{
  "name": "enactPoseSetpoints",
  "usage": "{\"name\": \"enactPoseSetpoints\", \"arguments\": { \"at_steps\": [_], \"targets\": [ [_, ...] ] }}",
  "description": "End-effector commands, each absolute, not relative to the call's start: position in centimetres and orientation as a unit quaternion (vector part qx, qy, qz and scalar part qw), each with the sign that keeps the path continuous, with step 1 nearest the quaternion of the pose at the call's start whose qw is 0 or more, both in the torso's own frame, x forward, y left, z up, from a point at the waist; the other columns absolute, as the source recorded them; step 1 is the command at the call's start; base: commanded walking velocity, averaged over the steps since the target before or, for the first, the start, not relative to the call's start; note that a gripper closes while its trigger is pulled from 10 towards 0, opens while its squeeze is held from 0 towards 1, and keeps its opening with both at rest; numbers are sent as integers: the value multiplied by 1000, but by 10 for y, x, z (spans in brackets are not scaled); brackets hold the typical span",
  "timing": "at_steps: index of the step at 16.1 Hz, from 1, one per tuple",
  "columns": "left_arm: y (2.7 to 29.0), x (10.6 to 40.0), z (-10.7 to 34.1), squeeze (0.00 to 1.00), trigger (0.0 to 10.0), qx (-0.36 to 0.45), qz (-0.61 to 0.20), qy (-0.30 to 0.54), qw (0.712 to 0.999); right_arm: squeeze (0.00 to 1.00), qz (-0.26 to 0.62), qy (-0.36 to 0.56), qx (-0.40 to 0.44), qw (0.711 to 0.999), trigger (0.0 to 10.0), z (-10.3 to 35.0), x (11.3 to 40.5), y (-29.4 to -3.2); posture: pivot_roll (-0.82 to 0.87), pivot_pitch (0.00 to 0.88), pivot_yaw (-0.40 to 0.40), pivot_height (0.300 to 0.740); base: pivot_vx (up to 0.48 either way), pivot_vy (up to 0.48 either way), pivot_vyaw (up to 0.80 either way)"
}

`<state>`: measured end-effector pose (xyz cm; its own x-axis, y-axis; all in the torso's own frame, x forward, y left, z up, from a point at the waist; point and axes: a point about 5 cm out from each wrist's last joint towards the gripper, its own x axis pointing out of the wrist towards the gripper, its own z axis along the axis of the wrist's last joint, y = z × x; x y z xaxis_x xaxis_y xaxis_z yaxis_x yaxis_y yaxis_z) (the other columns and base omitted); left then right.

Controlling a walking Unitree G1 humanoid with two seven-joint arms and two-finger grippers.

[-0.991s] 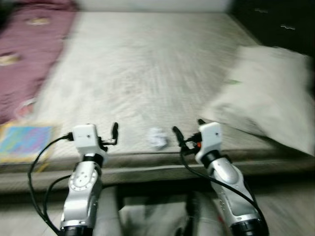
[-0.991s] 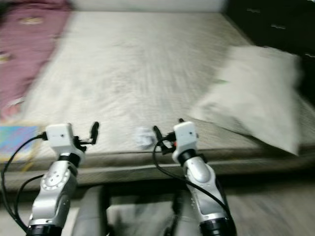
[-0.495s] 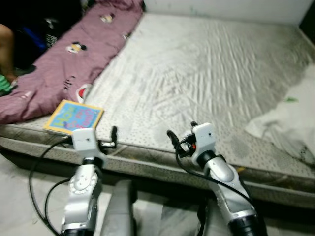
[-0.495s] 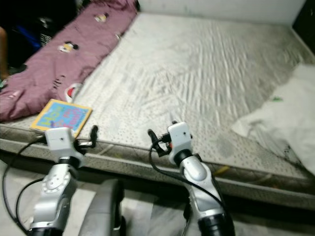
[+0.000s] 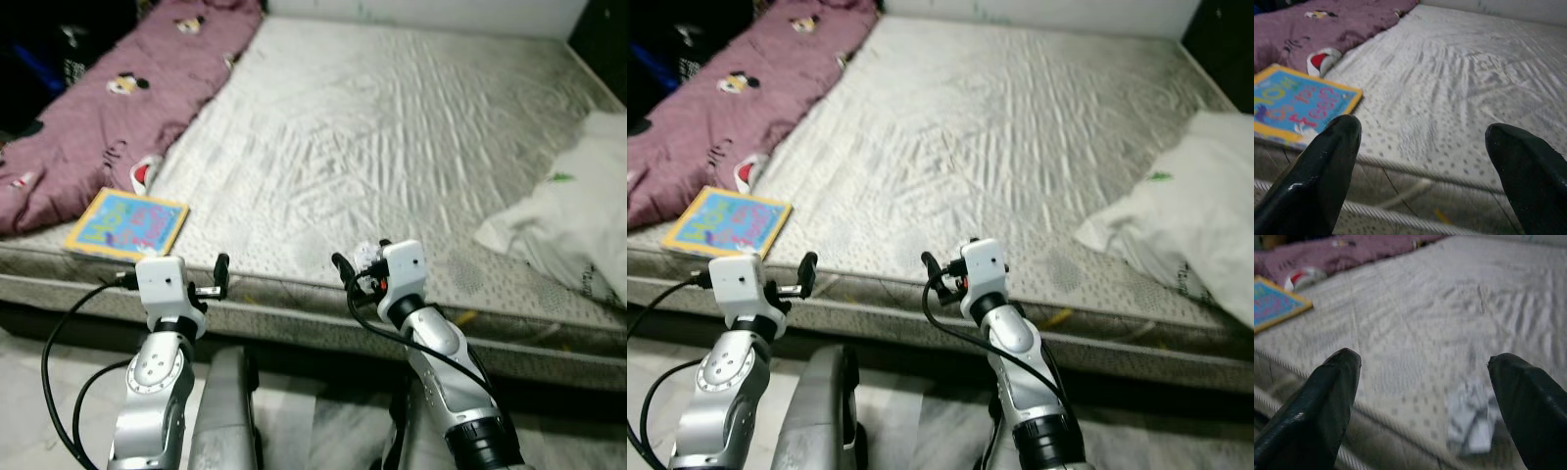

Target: Clean up the room

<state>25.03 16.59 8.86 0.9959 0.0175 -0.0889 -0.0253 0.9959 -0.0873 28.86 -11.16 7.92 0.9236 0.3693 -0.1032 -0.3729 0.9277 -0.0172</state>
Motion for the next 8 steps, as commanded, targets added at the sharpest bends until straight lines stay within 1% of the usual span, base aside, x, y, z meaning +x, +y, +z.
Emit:
{"name": "enactPoseSetpoints", "arguments": {
  "at_steps": [1, 2, 4, 6, 8],
  "targets": [
    [168, 247, 90, 0, 10000, -39, 18, 45, 998, 0, 183, 56, -25, 981, 10000, 78, 293, -117, 135, 100, -21, 519, 0, 0, 0],
    [169, 240, 92, 0, 10000, -35, 25, 45, 998, 0, 179, 60, -32, 982, 10000, 77, 299, -121, 145, 108, -25, 519, 0, 0, 0],
    [173, 234, 92, 0, 10000, -33, 34, 49, 998, 0, 172, 49, -32, 983, 10000, 81, 306, -122, 163, 129, -25, 519, 0, 0, 0],
    [173, 227, 96, 0, 10000, -31, 32, 54, 998, 0, 172, 15, -34, 984, 10000, 95, 324, -106, 179, 155, -23, 519, 0, 0, 0],
    [172, 226, 96, 0, 10000, -31, 30, 55, 998, 0, 175, 9, -39, 984, 10000, 98, 326, -103, 184, 160, -24, 519, 0, 0, 0]
  ]
}}
